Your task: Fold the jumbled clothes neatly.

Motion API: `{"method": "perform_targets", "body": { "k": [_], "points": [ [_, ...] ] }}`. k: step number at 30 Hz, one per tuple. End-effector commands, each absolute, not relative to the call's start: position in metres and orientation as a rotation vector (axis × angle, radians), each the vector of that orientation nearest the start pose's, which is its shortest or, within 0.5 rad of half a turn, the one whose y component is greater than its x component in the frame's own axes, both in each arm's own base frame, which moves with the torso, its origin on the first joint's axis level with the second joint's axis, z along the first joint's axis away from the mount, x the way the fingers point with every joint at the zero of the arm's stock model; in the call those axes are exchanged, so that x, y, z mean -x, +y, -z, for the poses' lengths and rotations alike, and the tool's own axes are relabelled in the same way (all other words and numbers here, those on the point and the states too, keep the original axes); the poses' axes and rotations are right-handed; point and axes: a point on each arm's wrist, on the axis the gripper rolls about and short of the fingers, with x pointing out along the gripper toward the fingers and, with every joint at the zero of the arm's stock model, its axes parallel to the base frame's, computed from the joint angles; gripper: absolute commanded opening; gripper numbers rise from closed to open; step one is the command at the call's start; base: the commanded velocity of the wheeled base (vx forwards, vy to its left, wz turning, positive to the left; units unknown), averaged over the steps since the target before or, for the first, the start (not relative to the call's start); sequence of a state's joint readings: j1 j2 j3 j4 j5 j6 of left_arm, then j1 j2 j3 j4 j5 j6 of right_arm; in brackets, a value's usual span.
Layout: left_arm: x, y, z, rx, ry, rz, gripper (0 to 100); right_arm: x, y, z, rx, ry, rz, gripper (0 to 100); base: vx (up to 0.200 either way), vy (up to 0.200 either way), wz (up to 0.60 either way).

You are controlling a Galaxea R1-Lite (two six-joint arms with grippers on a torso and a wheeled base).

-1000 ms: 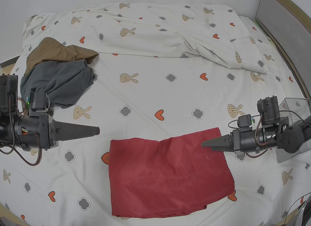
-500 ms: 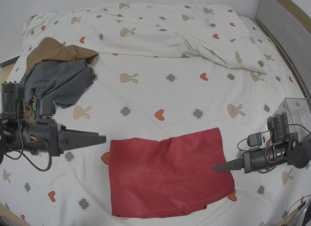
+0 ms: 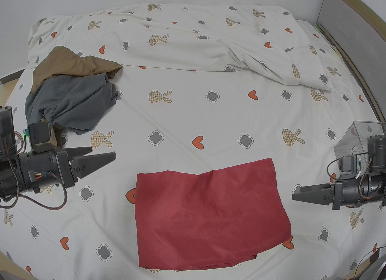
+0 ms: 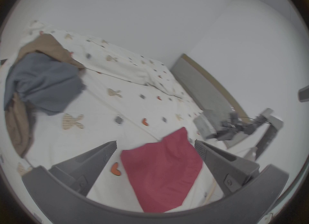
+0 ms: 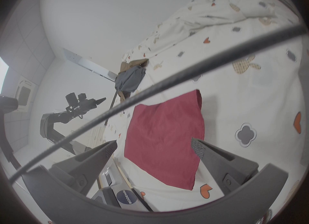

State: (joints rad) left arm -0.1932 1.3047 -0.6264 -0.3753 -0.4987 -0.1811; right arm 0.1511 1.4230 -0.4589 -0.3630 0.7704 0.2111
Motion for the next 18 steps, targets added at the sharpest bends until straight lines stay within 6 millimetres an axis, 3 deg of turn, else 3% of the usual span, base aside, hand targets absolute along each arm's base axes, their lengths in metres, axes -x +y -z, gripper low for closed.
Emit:
{"method": "perform_targets", "body": {
  "k": [1,5,11,18],
  "points": [
    [-0.185,-0.049,-0.213,0.206,0.374,0.578,100,-0.168,0.034,-0.168,-0.35,0.538,-0.813,100,0.0,0.0,0.0],
    [-0.179,-0.051,-0.202,0.209,0.435,0.701,100,-0.168,0.034,-0.167,-0.352,0.542,-0.812,100,0.0,0.0,0.0],
    [-0.172,-0.054,-0.192,0.131,0.365,0.778,100,-0.169,0.034,-0.166,-0.355,0.546,-0.815,100,0.0,0.0,0.0],
    [-0.174,-0.056,-0.188,0.132,0.381,0.784,100,-0.169,0.034,-0.166,-0.355,0.55,-0.816,100,-0.171,0.0,0.0]
  ]
}}
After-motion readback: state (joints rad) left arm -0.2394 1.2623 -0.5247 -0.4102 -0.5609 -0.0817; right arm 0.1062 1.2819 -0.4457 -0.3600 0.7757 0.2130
